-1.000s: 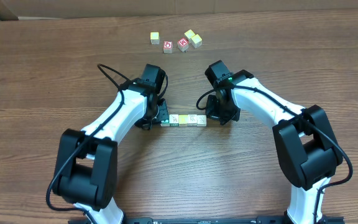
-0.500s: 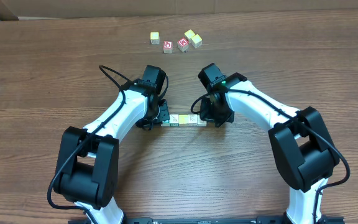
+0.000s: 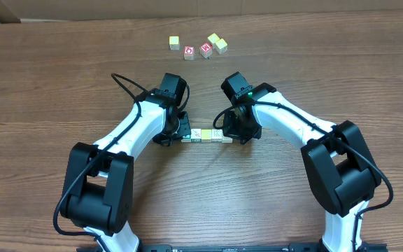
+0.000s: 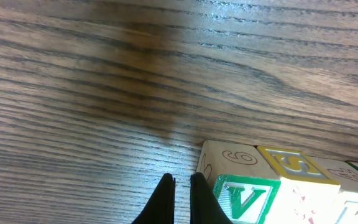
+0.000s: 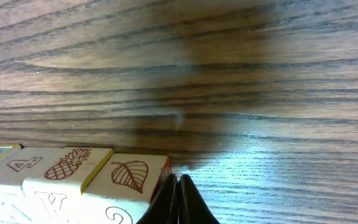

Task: Flip 5 blocks

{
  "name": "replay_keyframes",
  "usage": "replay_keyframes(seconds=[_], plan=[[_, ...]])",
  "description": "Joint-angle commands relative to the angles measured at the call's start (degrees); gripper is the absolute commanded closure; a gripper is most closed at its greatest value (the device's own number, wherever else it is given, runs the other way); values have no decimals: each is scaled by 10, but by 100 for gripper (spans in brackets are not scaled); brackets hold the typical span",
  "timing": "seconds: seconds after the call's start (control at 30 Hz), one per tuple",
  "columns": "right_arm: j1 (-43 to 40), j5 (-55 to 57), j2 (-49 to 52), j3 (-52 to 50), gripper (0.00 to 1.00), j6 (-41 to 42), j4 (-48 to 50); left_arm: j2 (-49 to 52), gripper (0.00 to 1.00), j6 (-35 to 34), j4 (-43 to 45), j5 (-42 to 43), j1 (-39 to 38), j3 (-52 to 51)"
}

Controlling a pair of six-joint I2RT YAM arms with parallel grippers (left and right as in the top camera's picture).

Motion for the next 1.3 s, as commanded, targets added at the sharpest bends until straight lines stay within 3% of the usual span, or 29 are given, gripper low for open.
replay_keyframes(seconds=[0.0, 1.1, 1.27], plan=[[3, -25, -12, 4, 96, 5, 3, 6, 96, 21, 0, 22, 0, 1], [-1, 25, -12, 4, 95, 32, -27, 6, 96, 36, 2, 8, 0, 1], [-23, 25, -12, 19, 96, 32, -68, 6, 96, 37, 0, 3, 0, 2]])
